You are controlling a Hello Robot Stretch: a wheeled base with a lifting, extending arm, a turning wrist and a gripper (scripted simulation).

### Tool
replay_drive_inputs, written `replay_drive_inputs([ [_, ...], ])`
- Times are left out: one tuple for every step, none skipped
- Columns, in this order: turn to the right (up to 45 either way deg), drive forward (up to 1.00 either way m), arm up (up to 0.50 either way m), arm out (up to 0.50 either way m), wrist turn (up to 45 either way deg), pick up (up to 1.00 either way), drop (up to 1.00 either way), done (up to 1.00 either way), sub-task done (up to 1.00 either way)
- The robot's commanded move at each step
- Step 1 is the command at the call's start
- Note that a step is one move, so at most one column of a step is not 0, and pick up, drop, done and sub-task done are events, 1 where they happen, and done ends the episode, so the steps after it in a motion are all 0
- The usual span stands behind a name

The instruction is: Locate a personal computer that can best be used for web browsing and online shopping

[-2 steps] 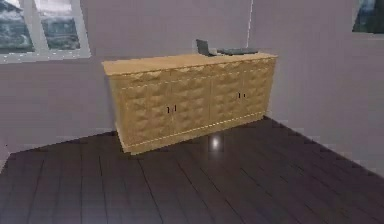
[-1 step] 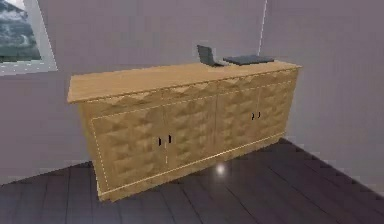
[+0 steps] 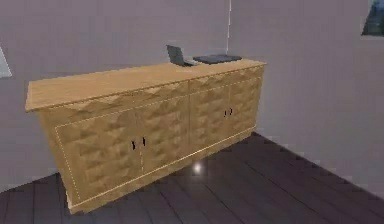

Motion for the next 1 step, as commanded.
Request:
replay_drive_inputs([
  [3.0,0.00,0.00,0.00,0.0,0.00,0.00,0.00,0.00],
])
